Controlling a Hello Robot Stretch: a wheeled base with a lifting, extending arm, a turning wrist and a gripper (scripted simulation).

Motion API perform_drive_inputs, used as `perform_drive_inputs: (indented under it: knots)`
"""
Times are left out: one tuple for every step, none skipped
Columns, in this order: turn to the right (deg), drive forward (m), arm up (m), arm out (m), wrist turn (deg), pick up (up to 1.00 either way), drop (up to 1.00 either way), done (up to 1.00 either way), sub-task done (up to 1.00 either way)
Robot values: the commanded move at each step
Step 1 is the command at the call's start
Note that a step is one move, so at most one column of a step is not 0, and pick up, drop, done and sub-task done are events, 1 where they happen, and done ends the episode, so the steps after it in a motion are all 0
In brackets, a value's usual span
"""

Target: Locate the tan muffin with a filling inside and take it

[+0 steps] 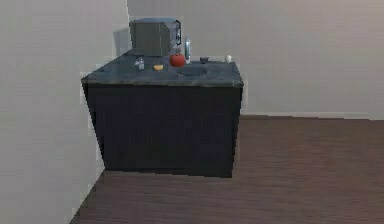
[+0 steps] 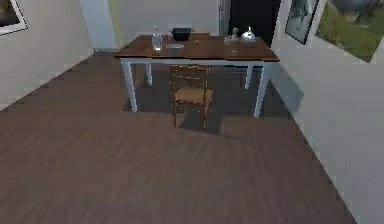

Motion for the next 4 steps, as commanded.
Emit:
perform_drive_inputs:
  knots:
    - [0.0,1.0,0.0,0.0,0.0,0.0,0.0,0.0,0.0]
    - [-45.0,0.0,0.0,0.0,0.0,0.0,0.0,0.0,0.0]
    - [-45.0,0.0,0.0,0.0,0.0,0.0,0.0,0.0,0.0]
    - [-15.0,0.0,0.0,0.0,0.0,0.0,0.0,0.0,0.0]
